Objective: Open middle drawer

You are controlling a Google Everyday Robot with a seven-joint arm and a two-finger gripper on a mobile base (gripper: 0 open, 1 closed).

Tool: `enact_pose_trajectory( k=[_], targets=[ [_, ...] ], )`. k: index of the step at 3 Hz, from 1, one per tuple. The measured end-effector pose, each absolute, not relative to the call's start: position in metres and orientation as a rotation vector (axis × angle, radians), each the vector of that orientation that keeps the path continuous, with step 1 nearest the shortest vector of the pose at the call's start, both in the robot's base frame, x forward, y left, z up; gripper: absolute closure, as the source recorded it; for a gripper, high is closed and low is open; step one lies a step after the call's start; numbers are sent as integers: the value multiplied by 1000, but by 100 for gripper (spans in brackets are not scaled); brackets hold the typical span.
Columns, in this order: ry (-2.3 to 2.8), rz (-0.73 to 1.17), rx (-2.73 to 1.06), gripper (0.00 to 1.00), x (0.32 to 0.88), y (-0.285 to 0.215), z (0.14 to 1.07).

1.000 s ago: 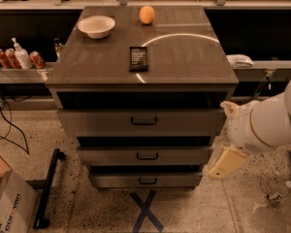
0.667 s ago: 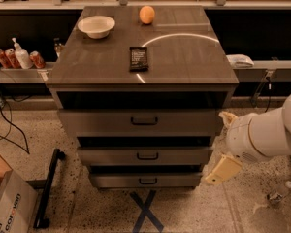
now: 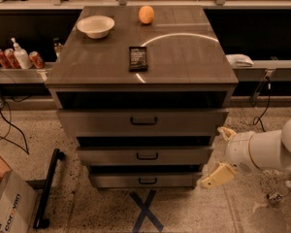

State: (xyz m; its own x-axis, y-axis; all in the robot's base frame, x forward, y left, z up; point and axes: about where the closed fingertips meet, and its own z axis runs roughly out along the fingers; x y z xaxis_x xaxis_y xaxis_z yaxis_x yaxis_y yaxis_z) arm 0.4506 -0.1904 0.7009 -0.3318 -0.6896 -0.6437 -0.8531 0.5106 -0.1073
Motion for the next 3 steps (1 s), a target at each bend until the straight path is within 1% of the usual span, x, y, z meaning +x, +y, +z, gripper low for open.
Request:
enact_pose_trajectory(
  k=[1, 2, 3],
  targets=[
    [2115, 320, -1264, 0, 450, -189, 704],
    [2137, 310, -1253, 0, 454, -175, 682],
    [2133, 329, -1204, 0, 469, -163, 650]
  ],
)
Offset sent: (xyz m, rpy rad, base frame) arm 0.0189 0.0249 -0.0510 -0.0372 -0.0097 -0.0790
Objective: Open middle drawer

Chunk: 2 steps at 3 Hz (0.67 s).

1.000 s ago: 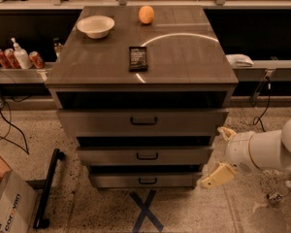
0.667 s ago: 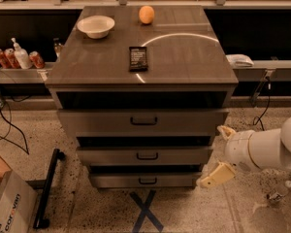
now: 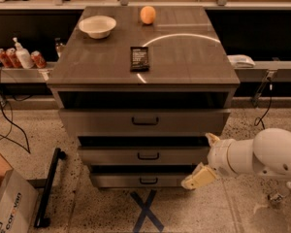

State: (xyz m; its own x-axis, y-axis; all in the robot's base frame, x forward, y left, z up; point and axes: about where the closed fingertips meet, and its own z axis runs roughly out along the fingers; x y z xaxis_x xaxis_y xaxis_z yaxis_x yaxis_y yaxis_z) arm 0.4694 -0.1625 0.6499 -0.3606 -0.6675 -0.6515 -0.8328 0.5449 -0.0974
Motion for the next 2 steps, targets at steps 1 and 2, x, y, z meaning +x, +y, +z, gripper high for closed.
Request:
enact_pose_trajectory(
  k=[1, 2],
  targets=[
    [2126, 372, -1149, 0, 483, -154, 618],
    [2117, 447, -1081, 0, 508, -146, 575]
  ],
)
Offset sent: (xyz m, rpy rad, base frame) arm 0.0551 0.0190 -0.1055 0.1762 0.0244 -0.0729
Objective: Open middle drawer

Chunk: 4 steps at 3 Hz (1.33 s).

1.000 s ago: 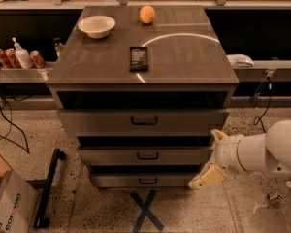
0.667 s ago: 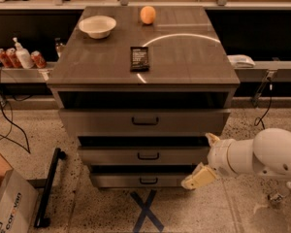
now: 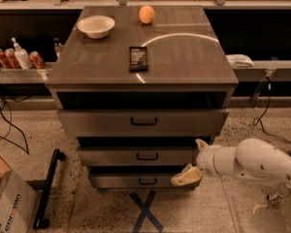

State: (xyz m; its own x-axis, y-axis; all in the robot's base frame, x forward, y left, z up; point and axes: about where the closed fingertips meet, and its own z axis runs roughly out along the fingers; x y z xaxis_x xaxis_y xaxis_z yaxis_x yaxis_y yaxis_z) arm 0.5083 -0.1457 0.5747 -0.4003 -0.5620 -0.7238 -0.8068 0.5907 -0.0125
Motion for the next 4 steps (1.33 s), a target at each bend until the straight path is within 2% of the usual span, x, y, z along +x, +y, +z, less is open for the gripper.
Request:
enact_pose_trajectory(
  k=[4],
  targets=[
    [2129, 654, -988, 0, 587, -132, 481]
  ],
)
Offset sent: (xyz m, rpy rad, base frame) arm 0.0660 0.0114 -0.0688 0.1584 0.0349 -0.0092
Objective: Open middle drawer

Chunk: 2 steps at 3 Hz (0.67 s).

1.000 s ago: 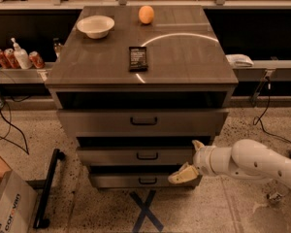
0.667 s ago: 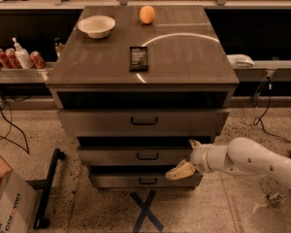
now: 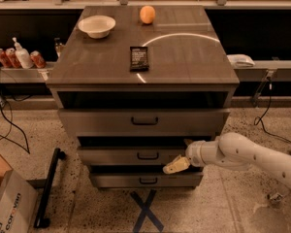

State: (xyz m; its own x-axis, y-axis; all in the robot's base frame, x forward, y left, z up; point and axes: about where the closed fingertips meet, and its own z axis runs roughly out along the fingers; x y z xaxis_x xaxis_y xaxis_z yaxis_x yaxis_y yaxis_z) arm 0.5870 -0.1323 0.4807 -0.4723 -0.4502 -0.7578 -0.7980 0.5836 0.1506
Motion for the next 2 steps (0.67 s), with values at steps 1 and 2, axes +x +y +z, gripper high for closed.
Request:
enact_pose_trajectory(
  k=[1, 2],
  targets=[
    [2150, 681, -976, 0, 608, -130, 460],
    [2165, 700, -1012, 18, 614, -124, 448]
  ],
)
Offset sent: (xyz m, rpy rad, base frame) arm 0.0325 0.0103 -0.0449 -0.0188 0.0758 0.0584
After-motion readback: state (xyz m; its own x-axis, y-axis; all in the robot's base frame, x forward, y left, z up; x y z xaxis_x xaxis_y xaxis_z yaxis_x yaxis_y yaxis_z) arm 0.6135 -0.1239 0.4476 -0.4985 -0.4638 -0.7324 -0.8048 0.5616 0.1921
